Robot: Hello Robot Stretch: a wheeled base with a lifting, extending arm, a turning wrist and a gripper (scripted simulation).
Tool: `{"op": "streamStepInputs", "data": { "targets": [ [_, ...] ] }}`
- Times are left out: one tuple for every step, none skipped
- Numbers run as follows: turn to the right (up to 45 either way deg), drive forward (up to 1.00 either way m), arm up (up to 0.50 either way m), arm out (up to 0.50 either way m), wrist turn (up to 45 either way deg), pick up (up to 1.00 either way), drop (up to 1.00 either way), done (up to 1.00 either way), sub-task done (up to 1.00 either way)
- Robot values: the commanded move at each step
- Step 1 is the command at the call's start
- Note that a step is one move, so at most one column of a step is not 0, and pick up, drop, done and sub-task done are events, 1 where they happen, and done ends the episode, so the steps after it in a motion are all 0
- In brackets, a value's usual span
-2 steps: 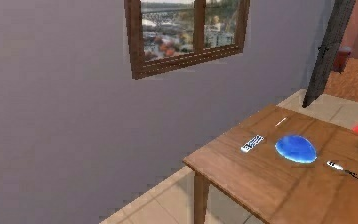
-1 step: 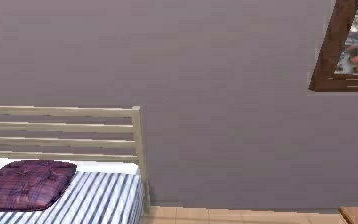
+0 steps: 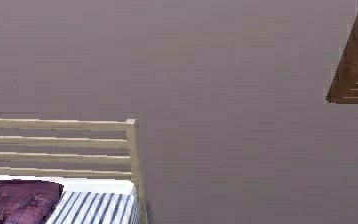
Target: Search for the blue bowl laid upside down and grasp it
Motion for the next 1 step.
{"op": "streamStepInputs", "data": {
  "targets": [
    [42.0,0.00,0.00,0.00,0.0,0.00,0.00,0.00,0.00]
  ]
}}
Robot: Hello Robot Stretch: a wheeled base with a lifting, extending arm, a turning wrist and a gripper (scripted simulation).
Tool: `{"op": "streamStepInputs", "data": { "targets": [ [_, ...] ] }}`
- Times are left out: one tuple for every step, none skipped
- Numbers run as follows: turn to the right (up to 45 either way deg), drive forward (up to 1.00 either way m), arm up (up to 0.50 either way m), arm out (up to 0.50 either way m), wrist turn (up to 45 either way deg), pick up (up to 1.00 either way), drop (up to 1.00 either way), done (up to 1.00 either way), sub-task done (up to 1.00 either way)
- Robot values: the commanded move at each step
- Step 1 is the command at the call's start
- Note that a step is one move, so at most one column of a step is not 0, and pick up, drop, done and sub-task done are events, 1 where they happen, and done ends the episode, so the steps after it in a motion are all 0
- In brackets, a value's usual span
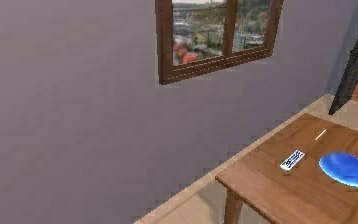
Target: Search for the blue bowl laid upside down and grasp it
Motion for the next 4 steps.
{"op": "streamStepInputs", "data": {
  "targets": [
    [0.0,0.20,0.00,0.00,0.0,0.00,0.00,0.00,0.00],
    [-33.0,0.00,0.00,0.00,0.0,0.00,0.00,0.00,0.00],
    [36.0,0.00,0.00,0.00,0.0,0.00,0.00,0.00,0.00],
    [0.0,0.20,0.00,0.00,0.0,0.00,0.00,0.00,0.00]
  ]
}}
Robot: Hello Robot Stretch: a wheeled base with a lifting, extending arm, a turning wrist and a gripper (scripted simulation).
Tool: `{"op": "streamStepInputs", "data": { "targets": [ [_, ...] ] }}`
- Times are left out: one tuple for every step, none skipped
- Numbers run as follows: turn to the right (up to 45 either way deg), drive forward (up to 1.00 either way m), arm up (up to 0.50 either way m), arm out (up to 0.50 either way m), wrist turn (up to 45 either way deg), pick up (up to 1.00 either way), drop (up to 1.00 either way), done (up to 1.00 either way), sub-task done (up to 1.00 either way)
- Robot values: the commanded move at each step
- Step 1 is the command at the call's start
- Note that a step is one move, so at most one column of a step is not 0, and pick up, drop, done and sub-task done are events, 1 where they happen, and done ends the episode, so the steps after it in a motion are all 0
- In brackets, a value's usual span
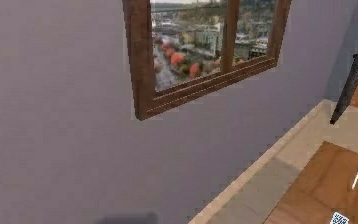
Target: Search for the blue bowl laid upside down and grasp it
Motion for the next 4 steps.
{"op": "streamStepInputs", "data": {
  "targets": [
    [-27.0,0.00,0.00,0.00,0.0,0.00,0.00,0.00,0.00],
    [0.0,0.00,0.50,0.00,0.0,0.00,0.00,0.00,0.00],
    [0.0,0.00,0.34,0.00,0.0,0.00,0.00,0.00,0.00],
    [0.0,0.00,0.00,0.46,0.0,0.00,0.00,0.00,0.00]
  ]
}}
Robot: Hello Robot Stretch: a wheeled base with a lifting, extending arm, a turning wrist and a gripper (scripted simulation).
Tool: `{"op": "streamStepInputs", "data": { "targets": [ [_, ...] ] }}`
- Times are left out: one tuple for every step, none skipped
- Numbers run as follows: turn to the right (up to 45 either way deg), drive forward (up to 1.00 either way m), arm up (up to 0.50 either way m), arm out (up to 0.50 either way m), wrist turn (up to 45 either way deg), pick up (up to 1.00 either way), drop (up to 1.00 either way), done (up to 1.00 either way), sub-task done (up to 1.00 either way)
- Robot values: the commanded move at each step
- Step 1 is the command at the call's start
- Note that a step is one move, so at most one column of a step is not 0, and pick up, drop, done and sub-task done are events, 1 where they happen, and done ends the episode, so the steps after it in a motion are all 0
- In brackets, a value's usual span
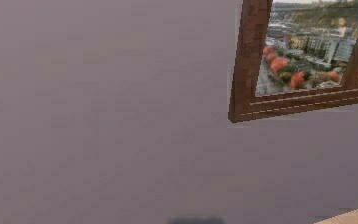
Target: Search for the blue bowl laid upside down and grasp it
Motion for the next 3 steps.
{"op": "streamStepInputs", "data": {
  "targets": [
    [0.0,0.00,0.00,0.00,45.0,0.00,0.00,0.00,0.00],
    [0.0,0.00,0.00,0.00,45.0,0.00,0.00,0.00,0.00],
    [0.0,0.00,0.00,0.00,45.0,0.00,0.00,0.00,0.00]
  ]
}}
